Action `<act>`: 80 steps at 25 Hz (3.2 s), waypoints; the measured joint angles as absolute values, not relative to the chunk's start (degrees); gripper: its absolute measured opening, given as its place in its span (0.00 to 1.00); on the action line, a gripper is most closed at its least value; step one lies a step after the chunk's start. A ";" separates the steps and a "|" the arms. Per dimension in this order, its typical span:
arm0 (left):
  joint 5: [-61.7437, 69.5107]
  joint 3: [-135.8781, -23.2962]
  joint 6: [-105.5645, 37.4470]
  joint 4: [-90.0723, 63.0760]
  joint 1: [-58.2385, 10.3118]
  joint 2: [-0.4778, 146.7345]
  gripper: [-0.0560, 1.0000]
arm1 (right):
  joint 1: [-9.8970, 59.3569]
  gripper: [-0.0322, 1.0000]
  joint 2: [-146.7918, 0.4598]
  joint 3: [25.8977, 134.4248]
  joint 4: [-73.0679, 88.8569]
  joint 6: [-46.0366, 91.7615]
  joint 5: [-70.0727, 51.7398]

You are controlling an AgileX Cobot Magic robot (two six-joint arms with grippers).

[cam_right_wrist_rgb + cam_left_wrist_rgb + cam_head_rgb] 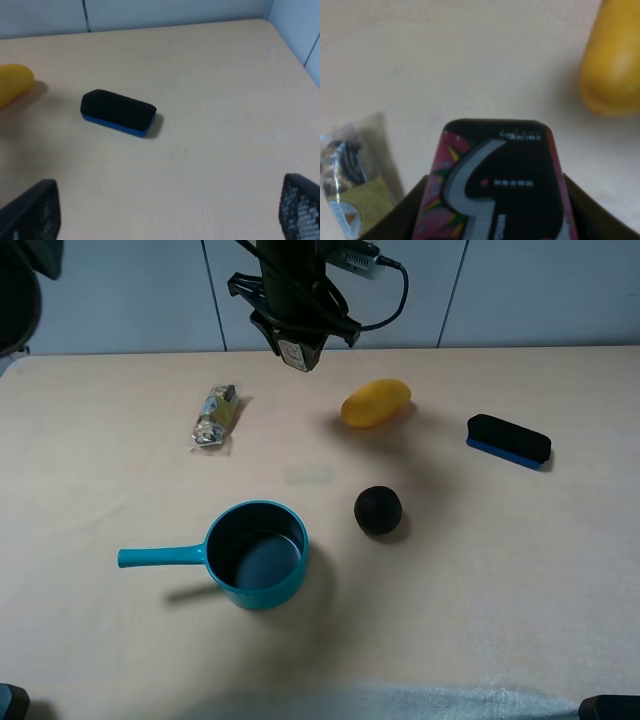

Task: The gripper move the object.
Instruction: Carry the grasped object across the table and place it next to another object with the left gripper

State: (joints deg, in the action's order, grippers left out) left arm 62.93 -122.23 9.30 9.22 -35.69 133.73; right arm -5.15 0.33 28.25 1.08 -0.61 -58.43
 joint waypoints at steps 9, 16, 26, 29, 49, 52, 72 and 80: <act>63.35 -123.30 11.38 10.89 -32.98 135.40 0.51 | -5.15 0.67 0.33 28.25 1.08 -0.61 -58.43; 62.60 -123.59 11.50 10.80 -32.46 138.61 0.51 | -5.15 0.67 0.33 28.25 1.08 -0.61 -58.43; 62.33 -123.92 11.54 7.06 -32.89 142.14 0.51 | -5.15 0.67 0.33 28.25 1.10 -0.61 -58.43; 62.06 -123.92 11.54 6.40 -33.08 142.93 0.51 | -5.15 0.67 0.33 28.25 1.10 -0.61 -58.43; 56.11 -123.92 11.54 2.25 -33.78 144.23 0.51 | -5.15 0.67 0.33 28.25 1.10 -0.61 -58.43; 56.03 -123.92 11.54 2.25 -33.78 144.23 0.51 | -5.15 0.67 0.33 28.25 1.10 -0.61 -58.43; 56.03 -123.92 11.54 4.65 -34.14 144.23 0.54 | -5.15 0.67 0.33 28.25 1.10 -0.61 -58.43; 56.50 -123.92 11.54 5.01 -34.84 144.23 0.60 | -5.15 0.67 0.33 28.25 1.10 -0.61 -58.43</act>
State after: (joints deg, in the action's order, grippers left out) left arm 56.50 -123.92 11.54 5.01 -34.84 144.23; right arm -5.15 0.33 28.25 1.10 -0.61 -58.43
